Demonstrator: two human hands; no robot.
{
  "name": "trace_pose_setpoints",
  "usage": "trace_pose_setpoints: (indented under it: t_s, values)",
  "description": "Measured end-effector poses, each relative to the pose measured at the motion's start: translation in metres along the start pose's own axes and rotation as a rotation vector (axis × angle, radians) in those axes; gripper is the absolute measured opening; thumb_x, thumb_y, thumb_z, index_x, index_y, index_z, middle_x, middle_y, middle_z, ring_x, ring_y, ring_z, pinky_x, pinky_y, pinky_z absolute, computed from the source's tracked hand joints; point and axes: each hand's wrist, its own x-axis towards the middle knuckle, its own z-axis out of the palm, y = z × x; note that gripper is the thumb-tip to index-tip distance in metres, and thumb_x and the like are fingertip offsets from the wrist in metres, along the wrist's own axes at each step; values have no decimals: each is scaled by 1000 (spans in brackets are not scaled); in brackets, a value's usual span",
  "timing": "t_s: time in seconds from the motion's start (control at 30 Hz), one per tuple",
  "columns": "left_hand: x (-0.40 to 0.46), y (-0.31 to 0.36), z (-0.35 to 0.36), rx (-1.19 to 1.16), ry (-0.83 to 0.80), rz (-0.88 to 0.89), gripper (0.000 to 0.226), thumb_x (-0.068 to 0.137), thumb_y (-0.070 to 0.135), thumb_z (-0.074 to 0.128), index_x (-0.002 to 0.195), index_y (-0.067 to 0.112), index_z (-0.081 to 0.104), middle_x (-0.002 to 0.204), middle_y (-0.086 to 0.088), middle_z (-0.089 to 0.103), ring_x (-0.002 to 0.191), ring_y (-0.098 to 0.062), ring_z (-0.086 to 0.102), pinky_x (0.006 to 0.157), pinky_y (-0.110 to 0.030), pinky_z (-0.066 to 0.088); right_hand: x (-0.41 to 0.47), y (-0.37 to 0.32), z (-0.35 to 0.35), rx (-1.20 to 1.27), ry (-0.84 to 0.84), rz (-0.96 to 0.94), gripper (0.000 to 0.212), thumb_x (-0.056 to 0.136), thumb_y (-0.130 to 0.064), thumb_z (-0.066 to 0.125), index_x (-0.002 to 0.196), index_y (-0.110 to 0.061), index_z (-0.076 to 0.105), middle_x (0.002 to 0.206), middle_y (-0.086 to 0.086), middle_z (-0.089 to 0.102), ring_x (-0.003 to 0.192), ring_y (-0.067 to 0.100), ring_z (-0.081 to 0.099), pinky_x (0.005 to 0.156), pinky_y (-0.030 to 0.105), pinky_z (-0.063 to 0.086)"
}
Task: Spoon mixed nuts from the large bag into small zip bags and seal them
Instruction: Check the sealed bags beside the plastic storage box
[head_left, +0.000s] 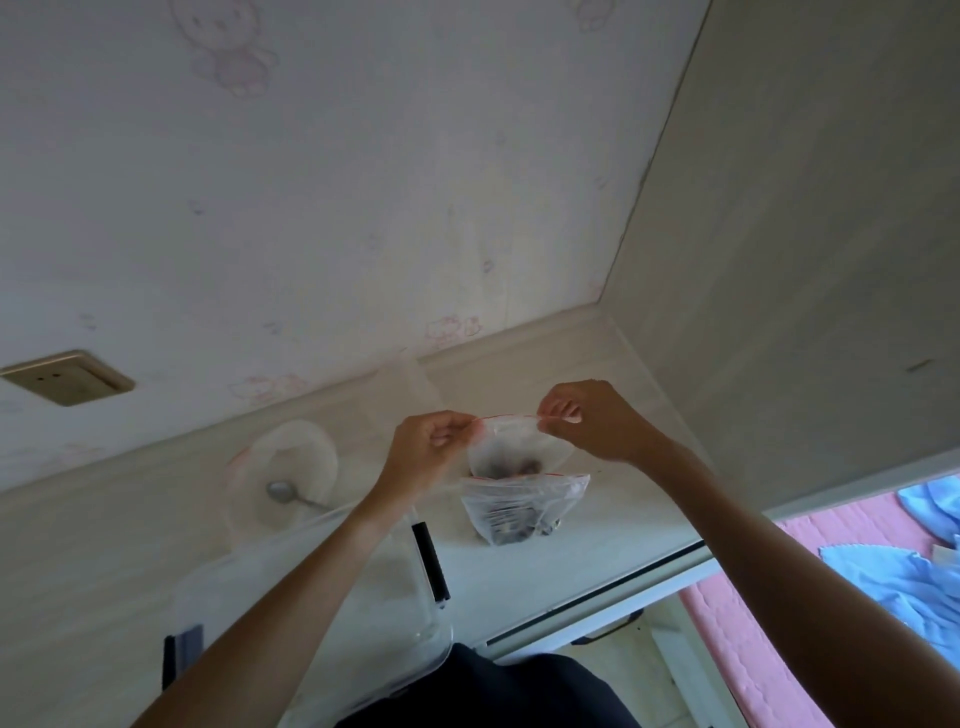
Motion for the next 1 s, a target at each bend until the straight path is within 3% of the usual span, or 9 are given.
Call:
trace_pose_setpoints:
  t_s: [0.13, 0.3, 0.5, 0.9, 1.0]
  values:
    - [-4, 6, 5, 7, -11, 23, 8, 95, 20, 74, 97, 21, 82, 89, 6, 82, 88, -8, 78, 83, -14, 55, 9, -16, 16, -29, -48, -39, 15, 89, -20, 79, 102, -15, 76, 91, -8, 70, 87, 11, 69, 84, 23, 54]
    - [-6, 7, 6, 17, -2, 44, 11, 96, 19, 73, 102, 15, 82, 90, 5, 82, 88, -9, 78, 83, -15, 56, 15, -28, 31, 7, -51, -54, 10, 90, -24, 76, 97, -17, 79, 88, -13, 68, 82, 1, 64, 83, 23, 52]
    - [-4, 4, -1, 60, 29, 17, 12, 88, 16, 83, 99, 11, 82, 91, 0, 81, 88, -16, 77, 86, -24, 59, 13, -31, 34, 49, -38, -62, 10, 92, -21, 76, 97, -12, 78, 94, -2, 74, 89, 11, 68, 87, 28, 55]
    - [-4, 1, -2, 88, 20, 32, 8, 89, 20, 82, 86, 27, 79, 85, 9, 80, 82, -6, 74, 78, -11, 52, 12, -46, 37, -24, -21, -94, 13, 93, -21, 73, 98, -9, 78, 98, 4, 75, 91, 17, 69, 88, 38, 56]
    - [-5, -1, -1, 88, 27, 41, 4, 90, 20, 82, 88, 23, 79, 85, 9, 79, 80, -3, 73, 76, -10, 50, 13, -48, 37, -44, -15, -90, 15, 93, -25, 73, 97, -12, 78, 97, 1, 75, 90, 15, 69, 87, 37, 57]
